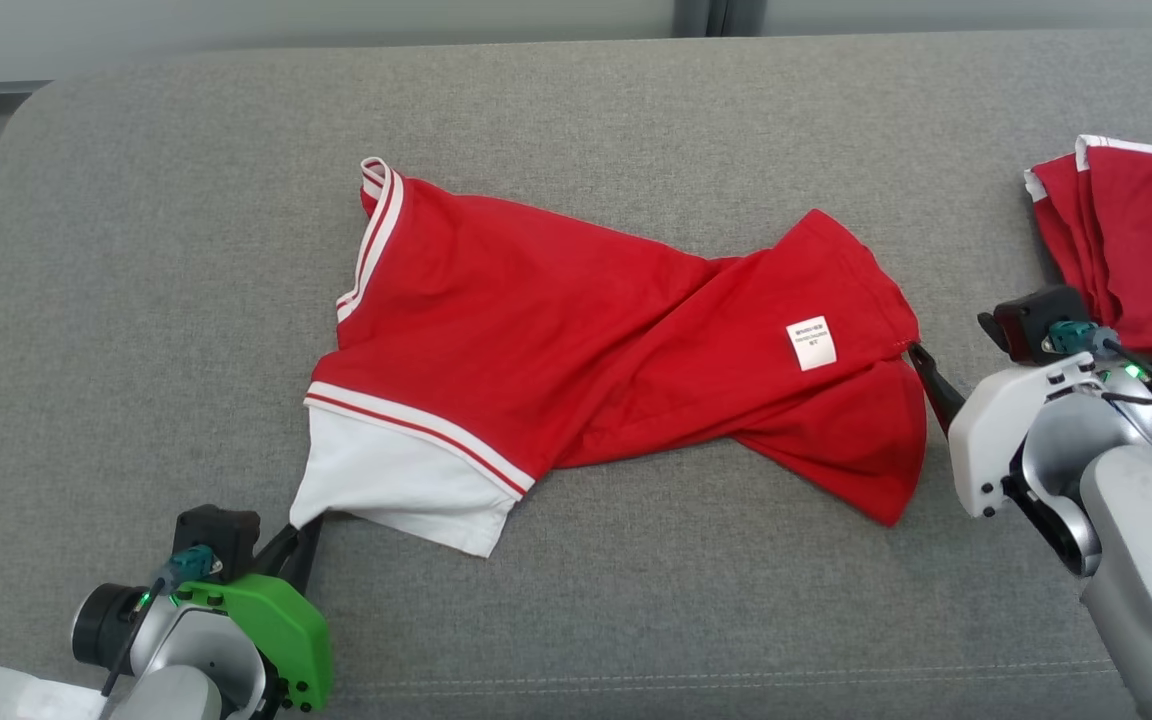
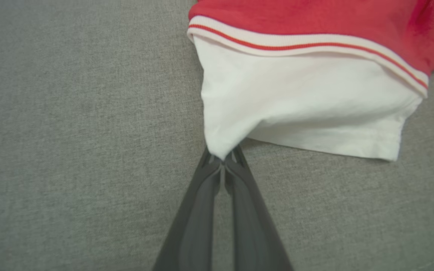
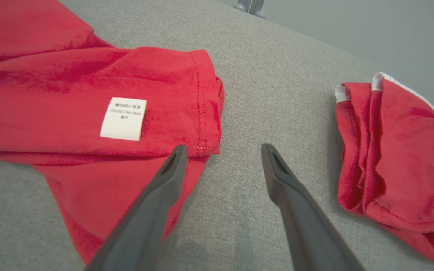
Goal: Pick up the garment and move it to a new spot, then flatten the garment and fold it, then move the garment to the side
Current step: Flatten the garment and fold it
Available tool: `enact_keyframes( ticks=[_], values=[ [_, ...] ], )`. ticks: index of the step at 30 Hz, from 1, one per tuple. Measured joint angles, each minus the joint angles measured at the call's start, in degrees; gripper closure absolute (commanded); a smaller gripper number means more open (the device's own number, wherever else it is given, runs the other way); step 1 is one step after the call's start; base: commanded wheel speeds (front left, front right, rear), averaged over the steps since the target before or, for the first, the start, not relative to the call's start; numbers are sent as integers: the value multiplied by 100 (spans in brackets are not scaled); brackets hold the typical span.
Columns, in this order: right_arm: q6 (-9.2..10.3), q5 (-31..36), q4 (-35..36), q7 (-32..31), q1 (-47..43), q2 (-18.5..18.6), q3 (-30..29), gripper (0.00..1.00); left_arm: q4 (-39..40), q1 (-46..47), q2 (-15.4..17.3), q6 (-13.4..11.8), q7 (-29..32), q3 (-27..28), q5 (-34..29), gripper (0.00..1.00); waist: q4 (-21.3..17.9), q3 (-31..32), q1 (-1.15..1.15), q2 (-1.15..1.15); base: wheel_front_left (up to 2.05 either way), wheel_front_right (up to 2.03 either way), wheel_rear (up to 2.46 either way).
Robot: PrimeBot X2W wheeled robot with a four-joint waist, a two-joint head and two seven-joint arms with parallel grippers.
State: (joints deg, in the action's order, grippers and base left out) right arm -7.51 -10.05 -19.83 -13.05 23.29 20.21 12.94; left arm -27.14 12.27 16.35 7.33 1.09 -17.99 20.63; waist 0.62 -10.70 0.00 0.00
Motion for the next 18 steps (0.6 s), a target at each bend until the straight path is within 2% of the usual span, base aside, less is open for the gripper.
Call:
enact_keyframes(
  ticks=[7, 13, 14, 16, 18],
  values=[
    [0, -409, -489, -457, 578, 52, 90, 0, 119, 8, 34, -1, 63, -93, 16, 100, 88, -178, 0, 0, 0, 0, 0],
    [0, -670, -824, -512, 703, -26, 74, 1, 140, 86, 23, -9, 80, -143, 35, 100, 191, -276, 0, 0, 0, 0, 0],
    [0, -693, -864, -520, 705, -23, 92, 6, 140, 92, 22, -11, 80, -147, 41, 100, 201, -291, 0, 0, 0, 0, 0],
    [0, -742, -940, -525, 705, -13, 121, 29, 140, 98, 20, -25, 80, -155, 43, 100, 220, -315, 0, 0, 0, 0, 0],
    [0, -784, -980, -519, 708, -9, 147, 75, 133, 104, 19, -27, 78, -158, 51, 100, 228, -338, 0, 0, 0, 0, 0]
  ],
)
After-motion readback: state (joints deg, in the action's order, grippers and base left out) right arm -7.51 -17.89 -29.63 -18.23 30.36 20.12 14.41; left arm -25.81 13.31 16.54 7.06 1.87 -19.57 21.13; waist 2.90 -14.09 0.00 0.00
